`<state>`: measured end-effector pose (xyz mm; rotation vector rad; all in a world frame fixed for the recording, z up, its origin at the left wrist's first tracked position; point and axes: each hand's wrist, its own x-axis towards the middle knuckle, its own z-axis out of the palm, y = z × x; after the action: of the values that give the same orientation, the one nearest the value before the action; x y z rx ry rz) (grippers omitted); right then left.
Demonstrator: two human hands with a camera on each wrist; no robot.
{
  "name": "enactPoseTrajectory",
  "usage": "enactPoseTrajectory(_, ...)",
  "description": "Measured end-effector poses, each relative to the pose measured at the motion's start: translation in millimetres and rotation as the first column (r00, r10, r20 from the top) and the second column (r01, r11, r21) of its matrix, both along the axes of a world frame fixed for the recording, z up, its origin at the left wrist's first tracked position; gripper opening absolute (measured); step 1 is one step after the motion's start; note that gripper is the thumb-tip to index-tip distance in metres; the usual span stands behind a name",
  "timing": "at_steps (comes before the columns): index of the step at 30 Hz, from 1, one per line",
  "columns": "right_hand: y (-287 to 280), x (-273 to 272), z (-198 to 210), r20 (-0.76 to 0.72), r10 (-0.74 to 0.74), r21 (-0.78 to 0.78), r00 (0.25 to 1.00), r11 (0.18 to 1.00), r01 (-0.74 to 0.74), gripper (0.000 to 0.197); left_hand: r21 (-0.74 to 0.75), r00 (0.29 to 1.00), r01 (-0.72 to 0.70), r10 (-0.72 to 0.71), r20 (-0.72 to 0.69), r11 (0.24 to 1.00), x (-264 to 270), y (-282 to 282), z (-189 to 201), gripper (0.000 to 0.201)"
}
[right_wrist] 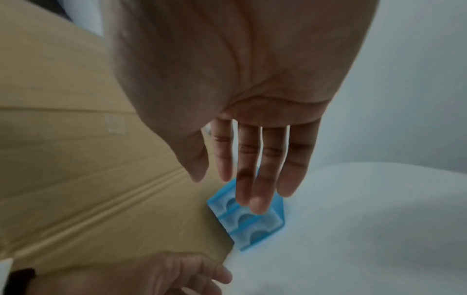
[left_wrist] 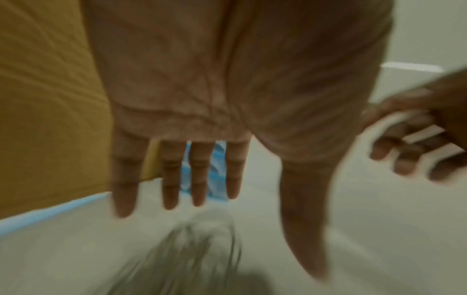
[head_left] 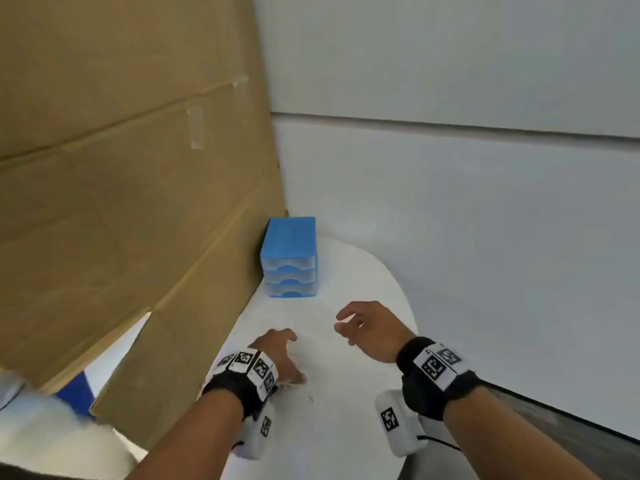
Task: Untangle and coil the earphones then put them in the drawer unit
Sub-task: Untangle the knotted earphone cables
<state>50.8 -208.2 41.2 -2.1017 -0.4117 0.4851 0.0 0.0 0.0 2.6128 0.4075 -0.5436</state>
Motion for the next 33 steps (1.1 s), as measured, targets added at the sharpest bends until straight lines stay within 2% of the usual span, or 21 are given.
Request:
enactPoseTrajectory(1,2.3,-0.2,-8.0,-0.008,0.013,-0.046,1.0,0.999,-0.013,0.018,0.076,0.995,0.069,-0.062,-0.083,0.995,-5.0,-3.3,-9.6,0.095)
enactPoseTrajectory(2,5.2,0.7,-15.2,-0.012,0.014,-0.087,1.0,0.996,-0.014,0.019,0.145,0.987,0.108,-0.088,-0.136,0.984,-8.1,-6.7,-18.2,0.101)
enactPoseTrajectory(3,8.0,2.0,-25.0,-0.034,0.034,-0.112,0.999,0.993,-0.037,0.021,0.188,0.986,0.11,-0.084,-0.141,0.976,-13.1,-10.0,-27.3,0.097)
enactPoseTrajectory(5,16.1,5.2,-42.6,-0.083,0.072,-0.138,0.994,0.987,-0.083,0.026,0.219,0.998,0.019,-0.006,-0.059,0.976,-15.6,-12.0,-38.6,0.069)
enactPoseTrajectory(8,27.3,12.2,-61.3,-0.116,0.101,-0.182,0.988,0.976,-0.121,0.032,0.117,0.994,-0.085,0.077,0.071,0.99,-3.5,-4.6,-39.2,0.043)
enactPoseTrajectory(10,34.5,12.7,-71.3,-0.147,0.133,-0.153,0.98,0.976,-0.155,0.047,-0.091,0.985,-0.114,0.125,0.121,0.989,2.2,-0.3,-38.2,0.04)
enactPoseTrajectory(11,36.4,11.0,-75.7,-0.182,0.144,-0.092,0.973,0.982,-0.162,0.056,-0.254,0.973,-0.134,0.175,0.149,0.958,2.5,-1.1,-36.0,0.041)
enactPoseTrajectory(13,38.2,6.9,-79.8,-0.3,0.132,0.133,0.945,0.986,-0.096,0.062,-0.537,0.927,-0.175,0.322,0.193,0.825,2.3,-3.0,-34.9,0.039)
enactPoseTrajectory(15,38.2,4.8,-80.7,-0.373,0.102,0.295,0.922,0.955,0.013,0.052,-0.676,0.899,-0.198,0.406,0.164,0.71,1.0,-7.6,-34.4,0.03)
enactPoseTrajectory(16,38.0,6.5,-80.3,-0.362,0.076,0.316,0.929,0.948,0.046,0.046,-0.716,0.888,-0.198,0.431,0.157,0.669,2.5,-9.2,-36.0,0.025)
enactPoseTrajectory(19,41.9,20.8,-83.2,-0.288,-0.022,0.311,0.958,0.943,0.115,0.034,-0.773,0.87,-0.192,0.469,0.151,0.605,17.7,-6.5,-39.4,0.014)
enactPoseTrajectory(23,47.8,35.0,-87.2,-0.262,-0.118,0.324,0.958,0.924,0.203,0.023,-0.826,0.846,-0.217,0.522,0.107,0.521,31.5,0.7,-41.8,0.01)
enactPoseTrajectory(27,38.2,17.3,-79.7,-0.309,-0.119,0.377,0.943,0.896,0.236,0.025,-0.898,0.852,-0.31,0.511,-0.117,0.312,9.8,-3.6,-35.0,0.016)
enactPoseTrajectory(30,28.2,-1.5,-70.0,-0.353,-0.122,0.399,0.928,0.877,0.267,0.03,-0.907,0.817,-0.373,0.532,-0.221,0.195,-7.7,-8.1,-34.8,0.02)
enactPoseTrajectory(33,22.1,-14.9,-63.0,-0.353,-0.103,0.415,0.93,0.874,0.254,0.023,-0.917,0.804,-0.384,0.527,-0.275,0.107,-19.3,-11.8,-32.7,0.026)
